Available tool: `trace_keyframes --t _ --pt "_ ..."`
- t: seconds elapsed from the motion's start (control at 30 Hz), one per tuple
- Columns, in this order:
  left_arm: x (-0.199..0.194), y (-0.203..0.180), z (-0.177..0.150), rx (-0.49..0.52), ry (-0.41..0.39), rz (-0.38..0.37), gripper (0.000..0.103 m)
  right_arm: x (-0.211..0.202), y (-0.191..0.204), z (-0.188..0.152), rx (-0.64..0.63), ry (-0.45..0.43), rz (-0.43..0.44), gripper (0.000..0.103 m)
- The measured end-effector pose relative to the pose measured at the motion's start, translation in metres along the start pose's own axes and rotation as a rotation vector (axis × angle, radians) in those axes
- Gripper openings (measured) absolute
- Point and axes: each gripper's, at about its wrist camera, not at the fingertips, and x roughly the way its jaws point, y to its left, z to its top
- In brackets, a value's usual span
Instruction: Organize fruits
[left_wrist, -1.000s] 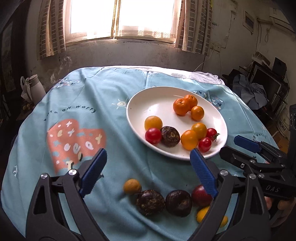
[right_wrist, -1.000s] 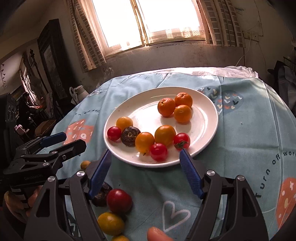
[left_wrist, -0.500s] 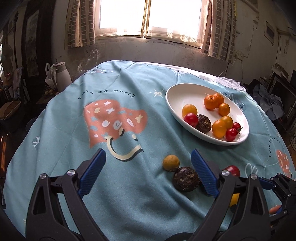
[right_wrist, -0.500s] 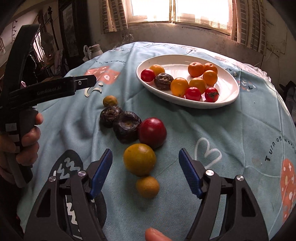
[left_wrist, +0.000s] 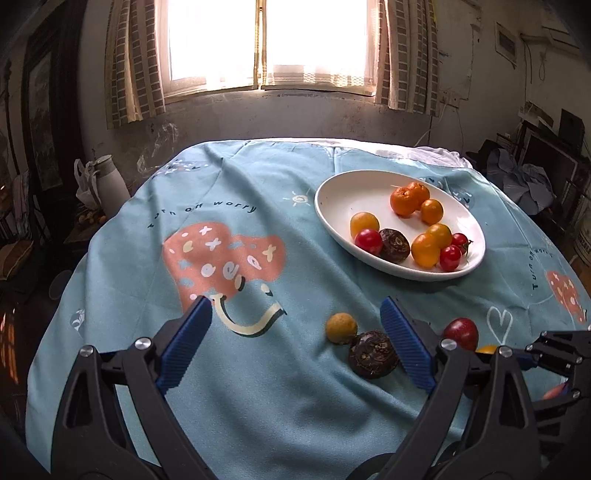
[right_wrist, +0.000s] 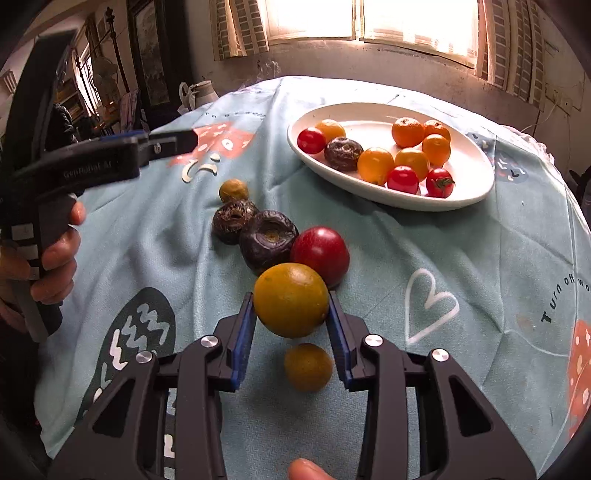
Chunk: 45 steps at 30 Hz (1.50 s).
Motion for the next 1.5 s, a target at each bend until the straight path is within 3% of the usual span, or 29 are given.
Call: trace_keyframes --t 0.03,0.1,0.2,0.27,0.53,1.13,1.3,1.5 --pt "0.001 -0.003 -0.002 0.036 0.008 -0.028 0.090 -0.006 -0.002 0.001 0.011 -0.022 0.003 0.038" --pt "0.005 -0.011 -0.007 0.098 0.041 -0.091 0.070 -0.012 -0.008 0.003 0.033 -0.047 -0.001 0.038" --pt "0.016 -0.024 -0.015 0.155 0.100 -0.139 0.050 -0.010 -0.015 0.005 0.064 -0.035 -0.014 0.038" --pt "0.021 -0.032 -0.020 0.193 0.131 -0.153 0.045 -0.008 -0.016 0.004 0.074 -0.024 -0.013 0.038" --pt "0.042 -0.048 -0.034 0.244 0.209 -0.200 0.039 -0.008 -0.017 0.004 0.075 -0.028 -0.020 0.038" --pt "0.064 -0.059 -0.022 0.230 0.170 -0.162 0.043 -0.010 -0.019 0.004 0.088 -0.037 -0.039 0.038" --pt "0.056 -0.057 -0.023 0.219 0.167 -0.166 0.042 -0.012 -0.020 0.004 0.087 -0.040 -0.040 0.038" --pt "0.014 -0.052 -0.017 0.170 0.074 -0.232 0.042 -0.015 -0.022 0.005 0.087 -0.058 -0.042 0.038"
